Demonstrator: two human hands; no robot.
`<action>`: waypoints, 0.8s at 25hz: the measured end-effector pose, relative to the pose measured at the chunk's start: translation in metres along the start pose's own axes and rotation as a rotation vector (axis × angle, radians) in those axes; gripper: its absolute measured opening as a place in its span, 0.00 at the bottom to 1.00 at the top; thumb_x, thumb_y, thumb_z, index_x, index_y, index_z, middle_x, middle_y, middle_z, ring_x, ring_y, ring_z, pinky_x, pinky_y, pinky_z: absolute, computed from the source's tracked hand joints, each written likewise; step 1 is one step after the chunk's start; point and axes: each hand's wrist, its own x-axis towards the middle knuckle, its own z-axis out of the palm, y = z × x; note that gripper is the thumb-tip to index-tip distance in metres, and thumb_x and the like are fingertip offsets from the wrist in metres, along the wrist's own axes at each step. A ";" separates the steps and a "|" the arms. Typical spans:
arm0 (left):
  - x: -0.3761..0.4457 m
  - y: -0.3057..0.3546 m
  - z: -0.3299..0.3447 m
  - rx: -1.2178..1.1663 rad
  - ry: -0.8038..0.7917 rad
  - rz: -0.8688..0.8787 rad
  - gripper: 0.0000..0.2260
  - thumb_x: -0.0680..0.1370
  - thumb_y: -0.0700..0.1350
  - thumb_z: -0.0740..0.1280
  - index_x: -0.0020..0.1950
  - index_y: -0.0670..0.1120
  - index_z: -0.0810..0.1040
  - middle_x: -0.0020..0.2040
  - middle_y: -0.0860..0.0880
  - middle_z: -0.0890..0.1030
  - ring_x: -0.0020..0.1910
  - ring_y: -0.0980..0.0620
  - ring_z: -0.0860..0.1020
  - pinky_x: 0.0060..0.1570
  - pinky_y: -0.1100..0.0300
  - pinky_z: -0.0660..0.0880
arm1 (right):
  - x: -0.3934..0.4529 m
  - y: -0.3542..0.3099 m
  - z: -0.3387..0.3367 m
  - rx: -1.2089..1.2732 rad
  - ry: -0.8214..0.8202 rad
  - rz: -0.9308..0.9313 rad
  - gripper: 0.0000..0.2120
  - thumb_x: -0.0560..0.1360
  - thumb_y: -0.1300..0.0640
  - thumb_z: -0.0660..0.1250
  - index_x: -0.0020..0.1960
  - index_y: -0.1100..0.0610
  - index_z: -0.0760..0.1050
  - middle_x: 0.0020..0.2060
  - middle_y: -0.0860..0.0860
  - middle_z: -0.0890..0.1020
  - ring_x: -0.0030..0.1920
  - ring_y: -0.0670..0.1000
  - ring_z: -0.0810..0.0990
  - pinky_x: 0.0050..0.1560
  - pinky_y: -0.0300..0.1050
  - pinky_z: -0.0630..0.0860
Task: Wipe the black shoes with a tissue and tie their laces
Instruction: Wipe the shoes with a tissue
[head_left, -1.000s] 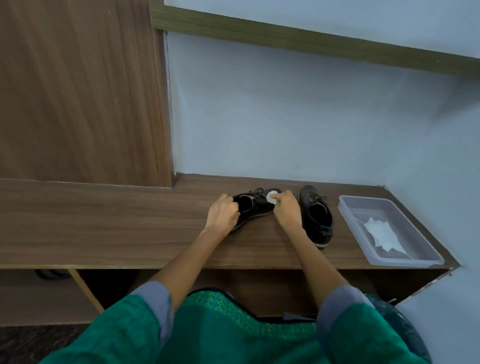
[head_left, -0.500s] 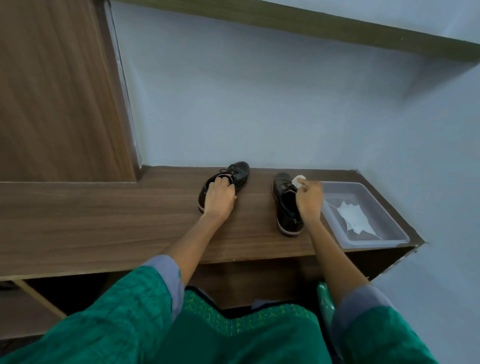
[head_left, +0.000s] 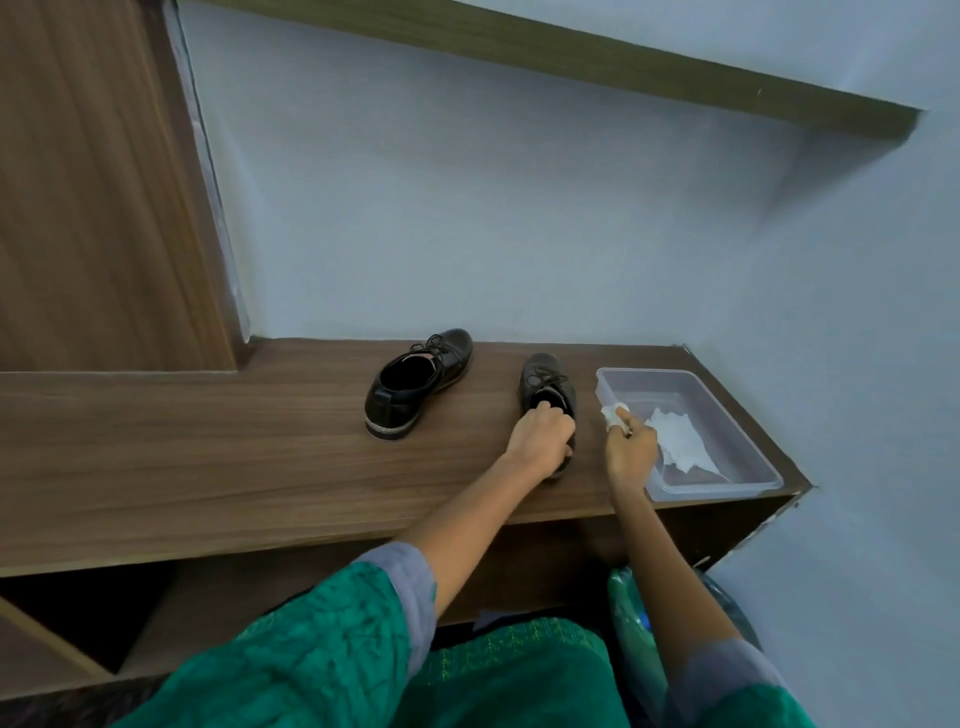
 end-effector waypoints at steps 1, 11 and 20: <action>-0.005 -0.008 -0.003 -0.044 -0.015 0.004 0.14 0.76 0.43 0.67 0.59 0.39 0.77 0.57 0.41 0.77 0.60 0.44 0.72 0.56 0.50 0.72 | -0.002 -0.001 0.001 -0.006 -0.005 -0.012 0.17 0.78 0.64 0.58 0.65 0.58 0.73 0.58 0.59 0.77 0.52 0.57 0.78 0.53 0.52 0.77; -0.086 -0.096 -0.043 0.035 -0.100 0.059 0.19 0.77 0.46 0.66 0.67 0.44 0.72 0.59 0.47 0.75 0.61 0.51 0.69 0.55 0.55 0.73 | -0.075 -0.041 0.028 -0.186 -0.227 -0.267 0.17 0.77 0.67 0.57 0.64 0.60 0.74 0.57 0.56 0.73 0.42 0.45 0.72 0.41 0.32 0.66; -0.103 -0.126 -0.054 0.007 -0.133 0.030 0.15 0.75 0.44 0.68 0.62 0.45 0.77 0.53 0.47 0.75 0.57 0.50 0.69 0.54 0.58 0.70 | -0.125 -0.017 0.051 -0.410 -0.351 -0.919 0.20 0.72 0.71 0.63 0.62 0.62 0.75 0.56 0.58 0.77 0.54 0.56 0.76 0.45 0.44 0.78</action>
